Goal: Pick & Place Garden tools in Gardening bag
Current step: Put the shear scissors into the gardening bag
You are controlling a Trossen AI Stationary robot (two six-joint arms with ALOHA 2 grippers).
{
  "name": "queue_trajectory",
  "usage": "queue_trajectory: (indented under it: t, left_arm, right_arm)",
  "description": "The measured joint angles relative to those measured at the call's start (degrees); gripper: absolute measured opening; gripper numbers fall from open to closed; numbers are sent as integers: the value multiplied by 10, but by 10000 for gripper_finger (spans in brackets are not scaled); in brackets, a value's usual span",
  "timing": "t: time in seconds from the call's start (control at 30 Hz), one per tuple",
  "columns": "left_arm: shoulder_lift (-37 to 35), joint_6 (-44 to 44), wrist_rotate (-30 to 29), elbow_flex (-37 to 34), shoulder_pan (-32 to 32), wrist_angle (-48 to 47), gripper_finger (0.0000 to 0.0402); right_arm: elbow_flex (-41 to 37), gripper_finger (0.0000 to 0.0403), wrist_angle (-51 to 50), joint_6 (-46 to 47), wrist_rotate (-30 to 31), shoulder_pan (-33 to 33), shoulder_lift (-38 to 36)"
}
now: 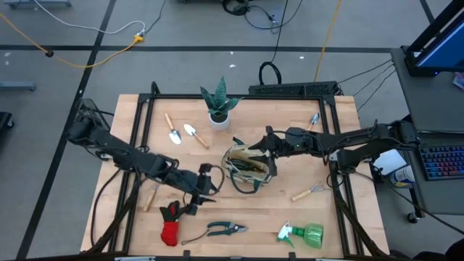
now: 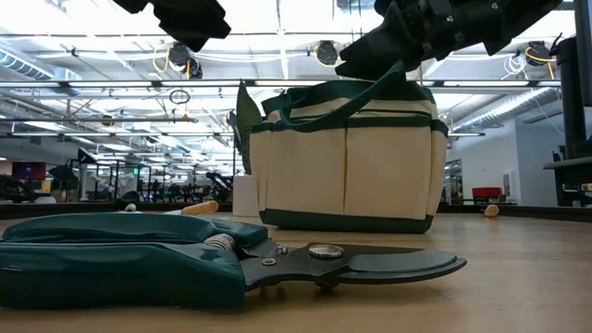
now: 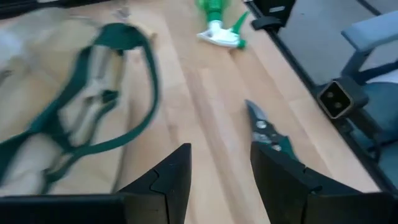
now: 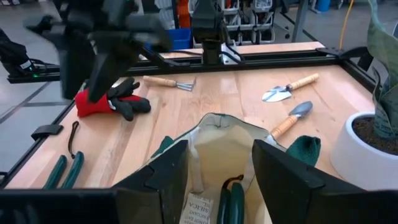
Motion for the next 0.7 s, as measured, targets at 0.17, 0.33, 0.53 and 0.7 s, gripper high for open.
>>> queue_trajectory:
  t: [0.17, 0.33, 0.53, 0.7]
  left_arm:
    - [45, -32, 0, 0, -23, 55, 170]
    - [103, -83, -2, 0, -37, 103, 170]
    - [164, -112, -30, 0, -52, 133, 170]
    - [196, -158, -30, 0, -58, 176, 170]
  right_arm:
    - [0, 169, 0, 0, 0, 0, 0]
    - [0, 169, 0, -1, 0, 0, 0]
    - [0, 169, 0, 0, 0, 0, 0]
    - [0, 169, 0, 0, 0, 0, 0]
